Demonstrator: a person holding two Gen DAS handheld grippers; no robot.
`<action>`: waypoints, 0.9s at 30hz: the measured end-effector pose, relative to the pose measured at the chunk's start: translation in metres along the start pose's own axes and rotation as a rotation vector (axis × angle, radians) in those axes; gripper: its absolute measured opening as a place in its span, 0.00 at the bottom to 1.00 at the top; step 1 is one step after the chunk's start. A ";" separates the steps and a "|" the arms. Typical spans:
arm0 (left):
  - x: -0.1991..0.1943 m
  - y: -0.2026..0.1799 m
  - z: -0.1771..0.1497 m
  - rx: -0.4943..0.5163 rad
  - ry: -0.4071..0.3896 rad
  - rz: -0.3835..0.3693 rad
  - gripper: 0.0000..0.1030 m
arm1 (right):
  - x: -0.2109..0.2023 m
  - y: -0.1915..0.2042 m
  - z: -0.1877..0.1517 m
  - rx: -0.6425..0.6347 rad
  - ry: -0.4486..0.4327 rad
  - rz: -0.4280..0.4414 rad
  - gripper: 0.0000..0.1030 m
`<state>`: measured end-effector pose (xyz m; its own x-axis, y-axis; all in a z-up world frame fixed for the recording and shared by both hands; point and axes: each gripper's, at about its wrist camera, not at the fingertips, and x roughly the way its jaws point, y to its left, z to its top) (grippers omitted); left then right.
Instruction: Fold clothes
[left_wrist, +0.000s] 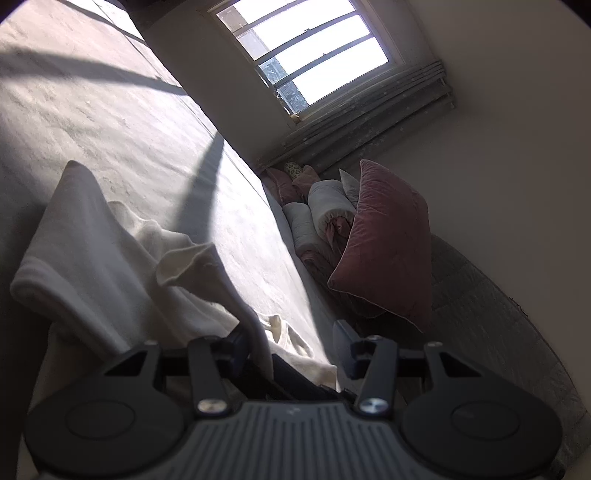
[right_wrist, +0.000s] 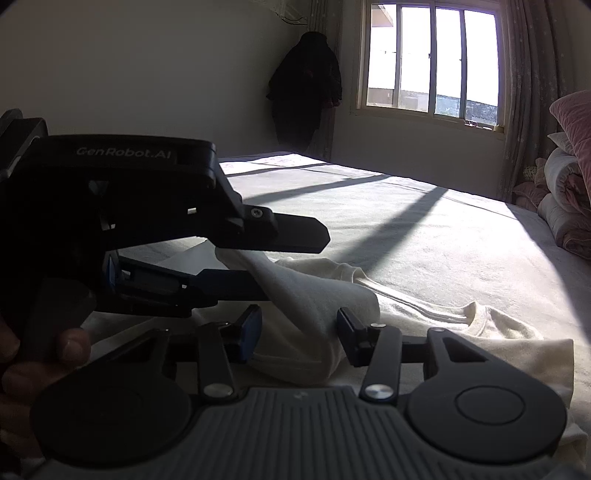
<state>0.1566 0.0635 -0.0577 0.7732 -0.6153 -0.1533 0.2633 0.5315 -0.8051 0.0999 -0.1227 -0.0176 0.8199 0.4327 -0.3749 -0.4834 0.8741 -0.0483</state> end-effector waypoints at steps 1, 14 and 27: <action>0.000 0.000 0.000 0.000 0.000 -0.001 0.47 | 0.000 -0.003 -0.001 0.014 0.002 0.001 0.29; -0.010 0.006 0.000 -0.016 -0.019 0.015 0.48 | 0.011 -0.098 -0.022 0.789 0.141 0.076 0.09; -0.016 0.008 0.001 -0.011 -0.029 0.086 0.49 | 0.016 -0.093 -0.006 0.702 0.092 0.055 0.37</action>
<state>0.1471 0.0783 -0.0615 0.8093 -0.5505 -0.2050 0.1895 0.5751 -0.7958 0.1557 -0.1984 -0.0248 0.7557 0.4872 -0.4375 -0.1864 0.8006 0.5695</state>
